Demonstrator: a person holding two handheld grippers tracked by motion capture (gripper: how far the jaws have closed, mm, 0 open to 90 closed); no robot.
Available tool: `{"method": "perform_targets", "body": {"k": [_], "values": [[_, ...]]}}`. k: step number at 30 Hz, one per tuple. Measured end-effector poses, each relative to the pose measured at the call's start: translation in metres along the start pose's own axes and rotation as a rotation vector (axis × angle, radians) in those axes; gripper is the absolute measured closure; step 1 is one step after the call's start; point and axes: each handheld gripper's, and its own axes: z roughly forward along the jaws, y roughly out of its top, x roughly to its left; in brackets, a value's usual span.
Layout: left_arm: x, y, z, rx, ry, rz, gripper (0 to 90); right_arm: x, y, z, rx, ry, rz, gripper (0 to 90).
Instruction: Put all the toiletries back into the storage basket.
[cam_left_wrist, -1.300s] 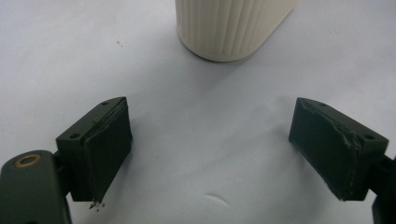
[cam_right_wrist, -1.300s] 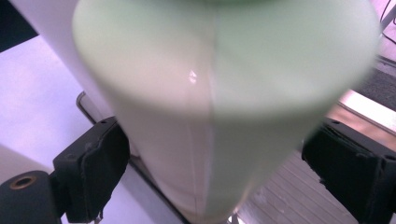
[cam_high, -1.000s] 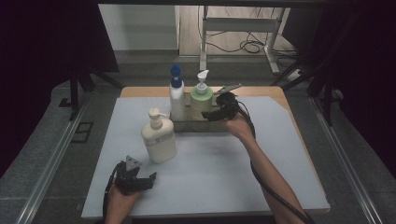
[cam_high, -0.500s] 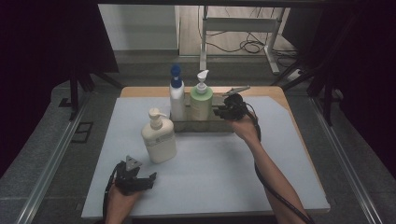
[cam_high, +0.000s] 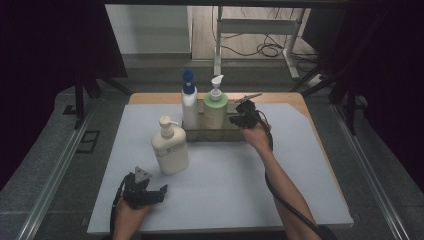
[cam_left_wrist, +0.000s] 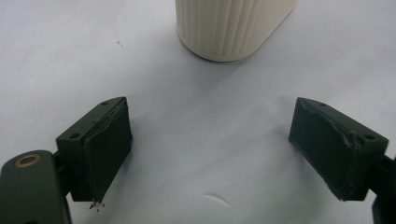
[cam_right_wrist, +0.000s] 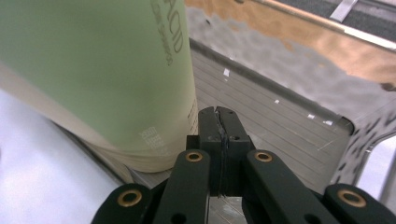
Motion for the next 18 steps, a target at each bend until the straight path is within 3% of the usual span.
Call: {"method": "perform_targets", "body": {"k": [18], "values": [[0.000, 0.000, 0.000, 0.004, 0.000, 0.005, 12.9, 0.014, 0.004, 0.014, 0.030, 0.040, -0.021, 89.1]]}}
